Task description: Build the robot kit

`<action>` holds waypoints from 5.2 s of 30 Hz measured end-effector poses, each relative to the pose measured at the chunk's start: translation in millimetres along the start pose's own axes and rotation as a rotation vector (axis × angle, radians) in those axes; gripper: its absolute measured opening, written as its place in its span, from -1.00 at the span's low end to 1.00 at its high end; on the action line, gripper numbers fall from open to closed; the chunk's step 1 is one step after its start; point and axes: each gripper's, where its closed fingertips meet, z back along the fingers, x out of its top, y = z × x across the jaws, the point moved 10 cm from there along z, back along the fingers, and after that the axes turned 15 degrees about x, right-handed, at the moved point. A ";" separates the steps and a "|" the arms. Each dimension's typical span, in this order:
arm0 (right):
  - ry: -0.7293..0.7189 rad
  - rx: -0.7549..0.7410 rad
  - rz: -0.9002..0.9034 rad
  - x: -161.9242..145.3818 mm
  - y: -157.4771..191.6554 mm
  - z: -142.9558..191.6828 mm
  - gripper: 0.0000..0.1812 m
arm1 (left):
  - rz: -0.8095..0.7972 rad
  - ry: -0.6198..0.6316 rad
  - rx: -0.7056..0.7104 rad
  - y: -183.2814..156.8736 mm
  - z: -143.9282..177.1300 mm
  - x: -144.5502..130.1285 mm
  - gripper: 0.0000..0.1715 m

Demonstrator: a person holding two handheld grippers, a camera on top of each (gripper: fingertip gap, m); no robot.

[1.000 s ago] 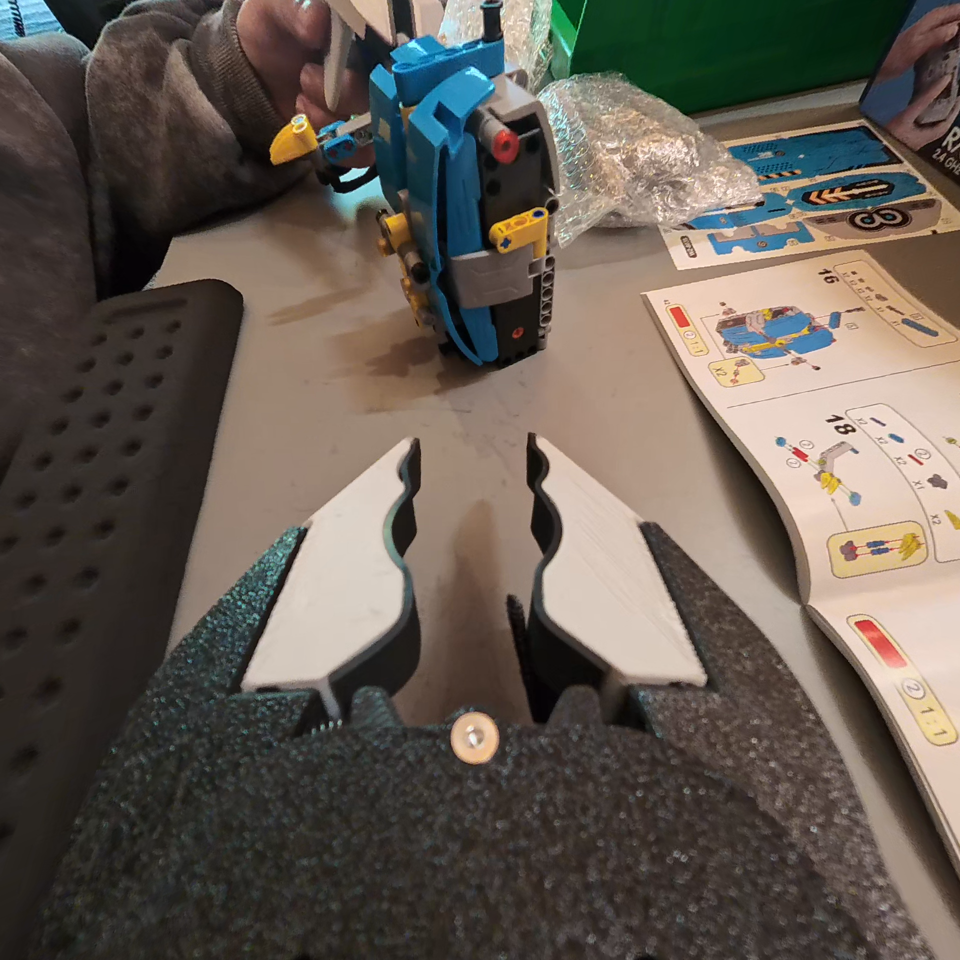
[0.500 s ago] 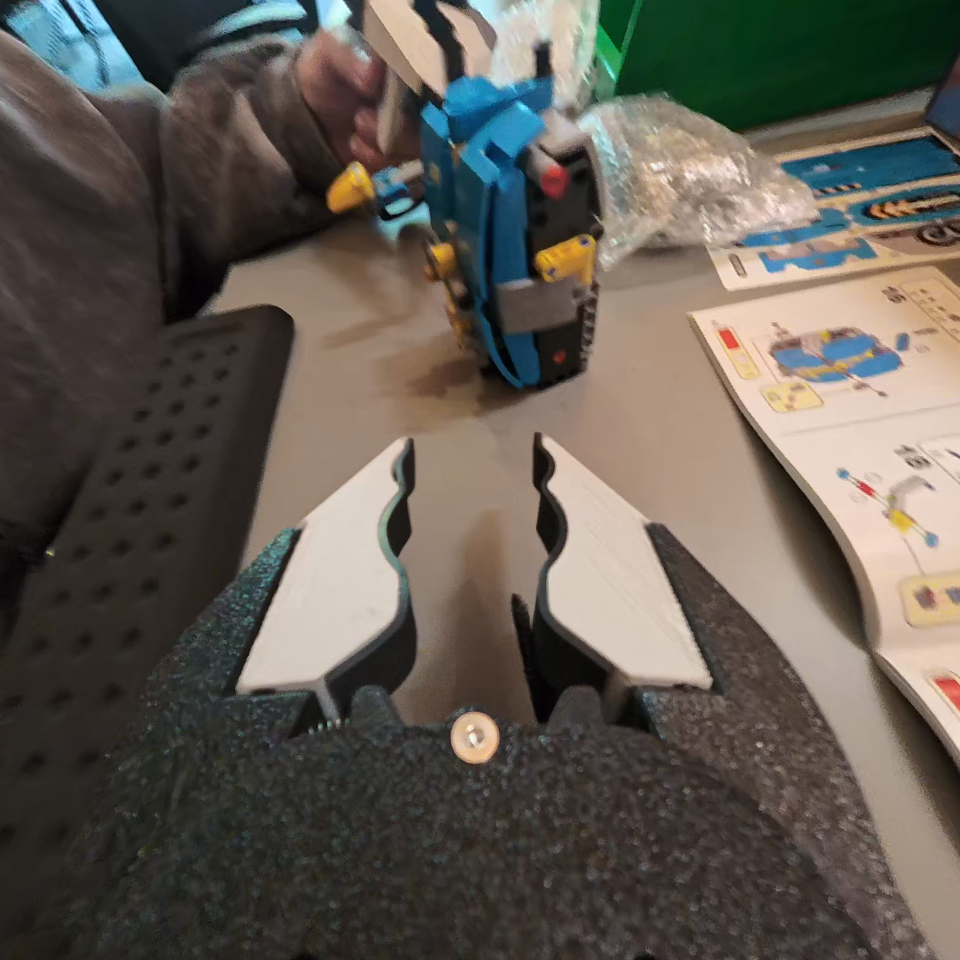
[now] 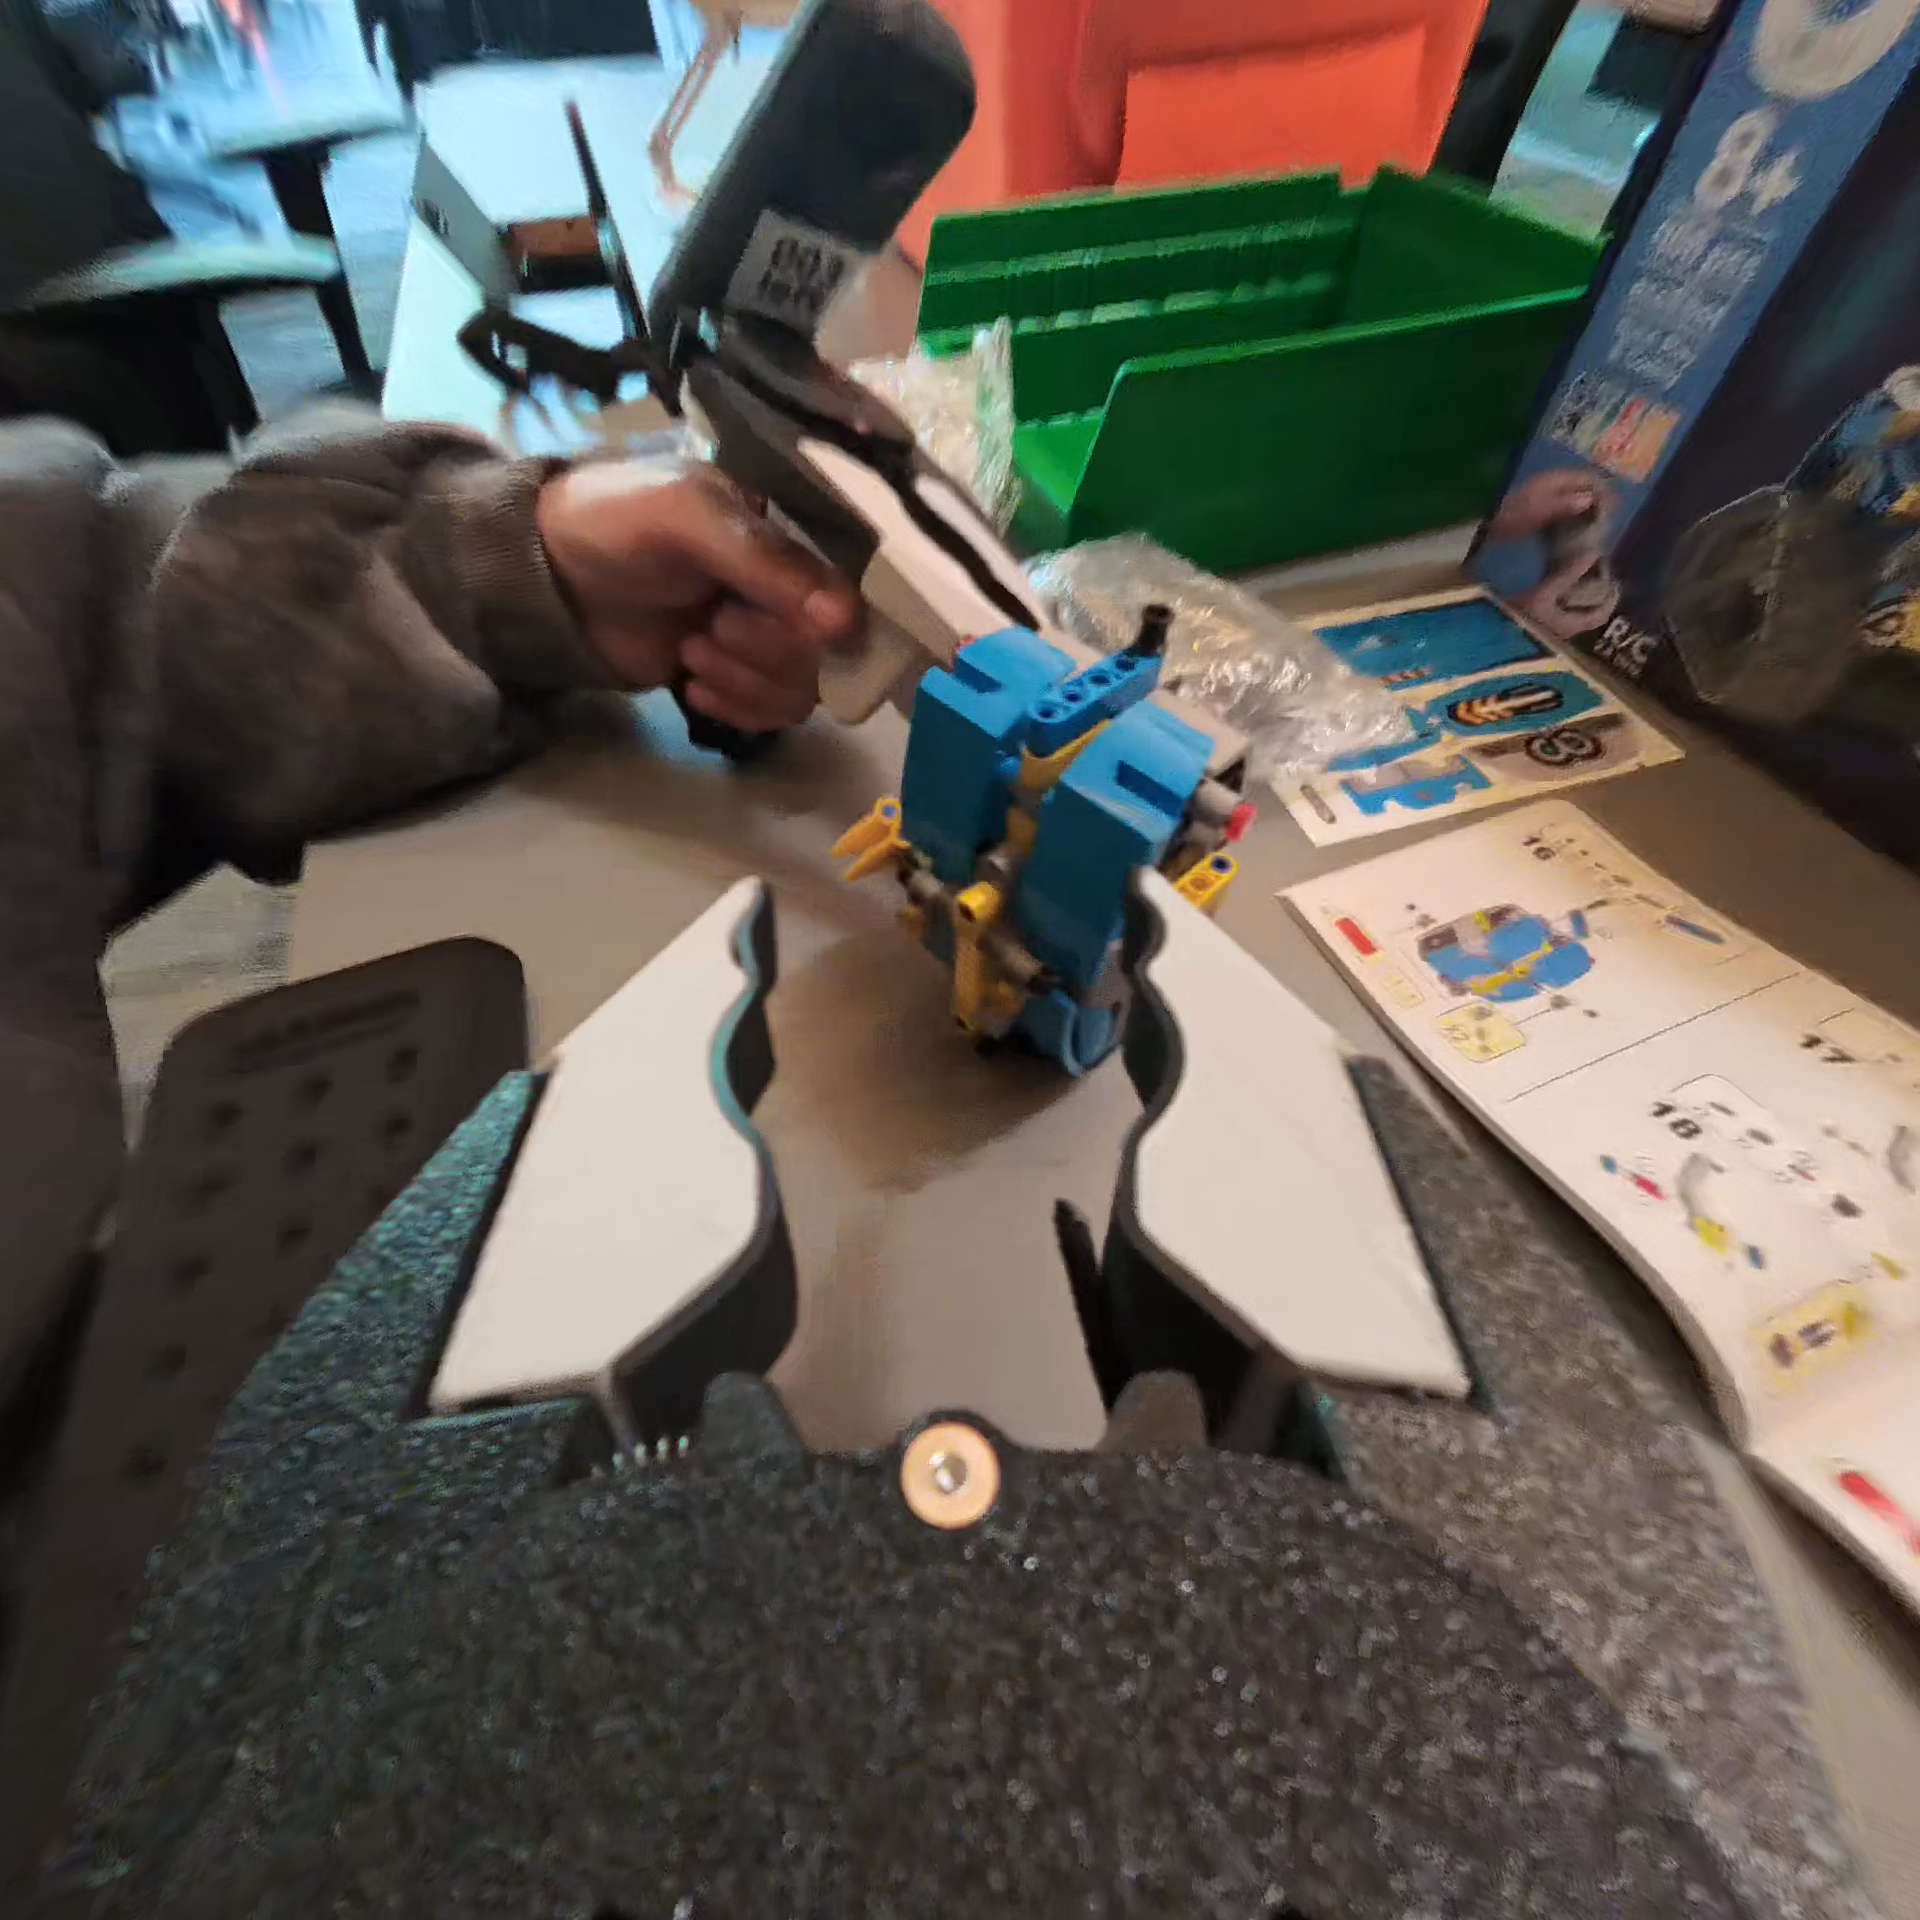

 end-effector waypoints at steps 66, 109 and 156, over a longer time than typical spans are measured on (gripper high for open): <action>0.025 0.321 0.078 -1.5 -44.9 -17.1 -0.36 | 0.235 0.043 -0.243 -26.1 -7.4 -10.8 -0.93; 0.225 0.475 0.135 18.9 -38.3 -34.4 -0.38 | -0.047 0.131 -0.258 -33.4 13.4 3.2 -0.93; 0.161 0.347 0.152 10.4 -36.0 -22.0 -0.36 | 0.103 0.117 -0.303 -33.2 8.0 -17.0 -0.95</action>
